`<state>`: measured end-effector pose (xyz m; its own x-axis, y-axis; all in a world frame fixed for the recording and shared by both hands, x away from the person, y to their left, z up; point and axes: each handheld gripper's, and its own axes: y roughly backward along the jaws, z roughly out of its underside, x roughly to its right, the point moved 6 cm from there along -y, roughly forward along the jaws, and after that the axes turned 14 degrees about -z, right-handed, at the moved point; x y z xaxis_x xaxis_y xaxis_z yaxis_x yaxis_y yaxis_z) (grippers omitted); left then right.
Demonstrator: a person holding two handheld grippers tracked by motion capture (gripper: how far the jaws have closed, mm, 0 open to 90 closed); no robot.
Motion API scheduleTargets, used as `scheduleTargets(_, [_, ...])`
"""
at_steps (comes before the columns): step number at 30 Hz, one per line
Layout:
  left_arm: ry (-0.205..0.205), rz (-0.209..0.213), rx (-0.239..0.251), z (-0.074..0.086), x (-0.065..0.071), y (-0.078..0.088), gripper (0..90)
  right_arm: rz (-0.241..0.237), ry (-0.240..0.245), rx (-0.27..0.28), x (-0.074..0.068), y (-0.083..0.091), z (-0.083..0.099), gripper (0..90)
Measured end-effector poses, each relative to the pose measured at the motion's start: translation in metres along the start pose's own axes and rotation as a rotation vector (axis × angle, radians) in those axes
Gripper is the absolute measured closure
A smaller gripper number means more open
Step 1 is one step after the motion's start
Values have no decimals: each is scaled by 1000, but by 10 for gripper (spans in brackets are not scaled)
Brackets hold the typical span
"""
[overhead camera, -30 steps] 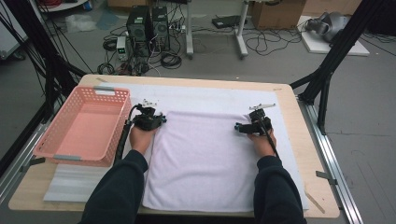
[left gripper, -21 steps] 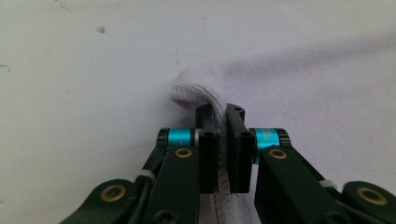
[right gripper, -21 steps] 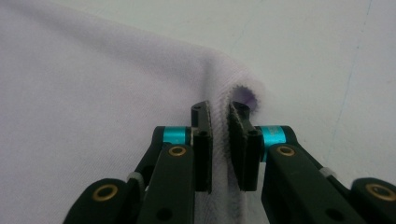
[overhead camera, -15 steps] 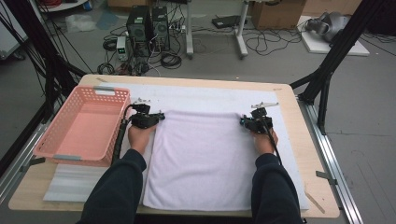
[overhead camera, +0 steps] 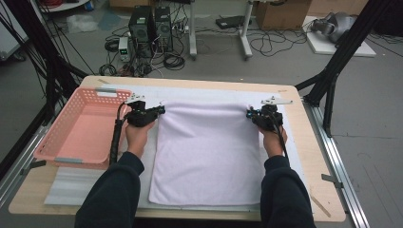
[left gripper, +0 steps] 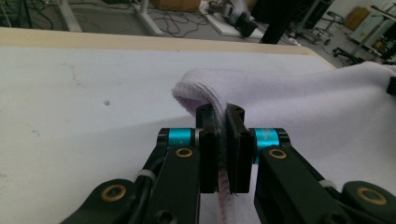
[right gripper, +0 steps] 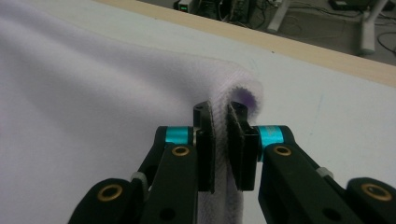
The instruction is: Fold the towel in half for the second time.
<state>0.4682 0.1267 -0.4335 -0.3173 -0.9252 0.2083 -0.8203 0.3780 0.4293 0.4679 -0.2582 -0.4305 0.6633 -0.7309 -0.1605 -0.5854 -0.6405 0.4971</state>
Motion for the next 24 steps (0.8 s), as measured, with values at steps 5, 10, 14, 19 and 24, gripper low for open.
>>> scheduleTargets(5, [-35,31,33,-4,13,22,847,-29,20,22,-11,17,3,823])
scheduleTargets(10, [-38,70,38,5,17,41,846,-61,31,26,-20,31,11,820])
scheduleTargets(14, [-39,93,38,17,20,55,846,-84,58,34,-33,41,18,819])
scheduleTargets(19, [-105,94,25,35,27,67,844,-99,71,26,-44,52,34,818])
scheduleTargets(24, [-121,107,9,49,30,73,841,-121,68,6,-52,59,54,816])
